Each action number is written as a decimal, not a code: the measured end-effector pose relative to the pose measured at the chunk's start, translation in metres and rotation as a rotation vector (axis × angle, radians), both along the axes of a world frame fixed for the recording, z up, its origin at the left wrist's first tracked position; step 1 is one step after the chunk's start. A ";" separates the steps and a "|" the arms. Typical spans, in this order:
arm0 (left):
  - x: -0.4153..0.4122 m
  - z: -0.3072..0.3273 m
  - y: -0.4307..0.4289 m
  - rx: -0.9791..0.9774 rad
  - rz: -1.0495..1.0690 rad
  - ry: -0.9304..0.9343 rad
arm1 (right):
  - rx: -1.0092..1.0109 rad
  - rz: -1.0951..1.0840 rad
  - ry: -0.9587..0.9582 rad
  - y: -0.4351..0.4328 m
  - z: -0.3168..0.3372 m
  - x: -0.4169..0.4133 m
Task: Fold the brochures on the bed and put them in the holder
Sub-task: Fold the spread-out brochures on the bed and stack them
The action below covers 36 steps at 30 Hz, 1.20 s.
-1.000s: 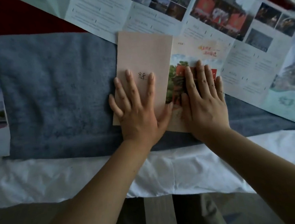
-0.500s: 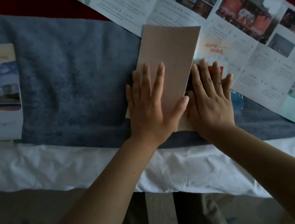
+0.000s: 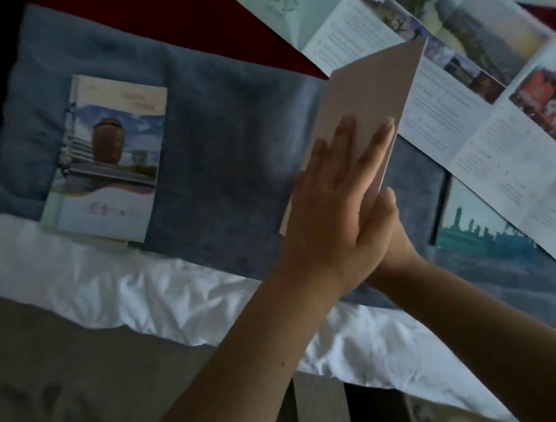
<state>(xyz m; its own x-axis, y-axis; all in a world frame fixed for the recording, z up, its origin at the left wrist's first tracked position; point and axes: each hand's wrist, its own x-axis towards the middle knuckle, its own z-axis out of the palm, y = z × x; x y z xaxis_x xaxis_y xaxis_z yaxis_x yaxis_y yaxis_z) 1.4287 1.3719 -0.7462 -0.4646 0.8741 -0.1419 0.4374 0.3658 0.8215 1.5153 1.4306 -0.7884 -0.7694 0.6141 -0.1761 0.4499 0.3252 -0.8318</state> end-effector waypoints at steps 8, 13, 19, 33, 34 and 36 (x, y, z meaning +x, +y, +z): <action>-0.049 -0.007 -0.042 0.016 0.412 -0.160 | 0.187 0.255 -0.077 0.000 -0.005 -0.014; -0.073 -0.046 -0.083 -0.273 0.228 0.309 | 0.369 0.428 -0.363 -0.014 -0.028 -0.023; -0.060 -0.086 -0.094 -0.416 0.048 0.574 | 0.503 0.356 -0.376 -0.028 -0.042 -0.027; -0.118 -0.050 -0.111 -0.190 0.101 0.303 | 0.344 0.323 -0.317 -0.071 -0.029 -0.080; -0.128 -0.045 -0.117 -0.183 0.120 0.306 | 0.332 0.336 -0.302 -0.079 -0.029 -0.090; -0.149 -0.035 -0.132 -0.182 0.140 0.300 | 0.333 0.360 -0.276 -0.094 -0.030 -0.111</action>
